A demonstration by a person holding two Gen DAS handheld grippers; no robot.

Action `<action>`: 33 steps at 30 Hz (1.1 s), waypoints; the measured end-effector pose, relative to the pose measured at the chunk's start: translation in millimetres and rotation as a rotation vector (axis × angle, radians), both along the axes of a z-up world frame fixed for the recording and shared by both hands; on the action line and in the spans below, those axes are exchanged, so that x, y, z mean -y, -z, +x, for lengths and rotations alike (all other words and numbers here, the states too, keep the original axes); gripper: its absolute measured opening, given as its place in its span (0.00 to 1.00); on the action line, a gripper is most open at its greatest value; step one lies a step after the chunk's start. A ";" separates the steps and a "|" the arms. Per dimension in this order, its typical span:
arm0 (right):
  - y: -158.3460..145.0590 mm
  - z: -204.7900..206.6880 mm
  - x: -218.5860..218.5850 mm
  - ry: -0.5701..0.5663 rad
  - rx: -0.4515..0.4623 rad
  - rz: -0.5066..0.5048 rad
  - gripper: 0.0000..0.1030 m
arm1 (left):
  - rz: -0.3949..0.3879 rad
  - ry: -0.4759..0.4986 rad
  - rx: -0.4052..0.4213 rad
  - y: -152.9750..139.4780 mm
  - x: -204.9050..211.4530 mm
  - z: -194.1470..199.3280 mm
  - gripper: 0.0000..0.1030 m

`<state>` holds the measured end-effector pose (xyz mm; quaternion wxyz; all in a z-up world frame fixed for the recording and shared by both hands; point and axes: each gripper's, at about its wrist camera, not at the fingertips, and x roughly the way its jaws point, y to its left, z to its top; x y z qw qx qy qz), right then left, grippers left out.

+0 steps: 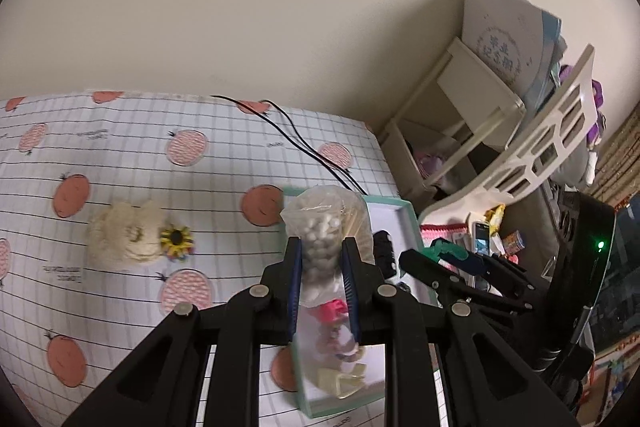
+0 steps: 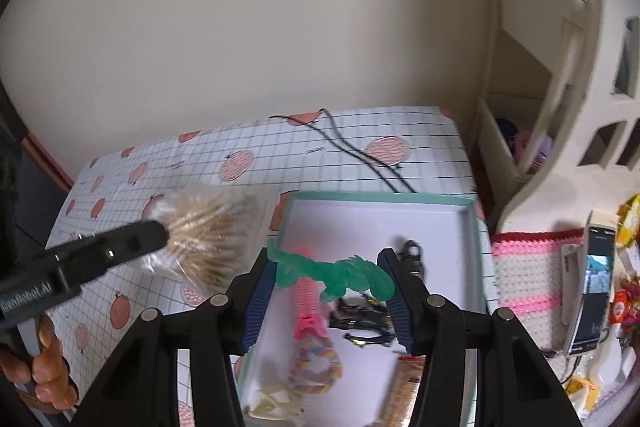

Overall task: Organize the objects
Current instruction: 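Lift the swab bag and green toy and carry both over the tray, then lower the swab bag and green toy into the tray and open both tools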

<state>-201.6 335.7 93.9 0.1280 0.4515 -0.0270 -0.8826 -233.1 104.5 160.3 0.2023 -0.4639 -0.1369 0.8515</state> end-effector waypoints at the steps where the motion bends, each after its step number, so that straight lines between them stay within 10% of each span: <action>1: -0.9 -0.8 -5.0 0.011 -0.003 0.001 0.53 | -0.001 0.005 0.003 1.3 -5.4 -0.5 0.20; 33: 84.6 -33.4 -40.2 0.125 0.197 0.125 0.54 | -0.018 -0.011 0.154 103.8 -74.9 -20.7 0.20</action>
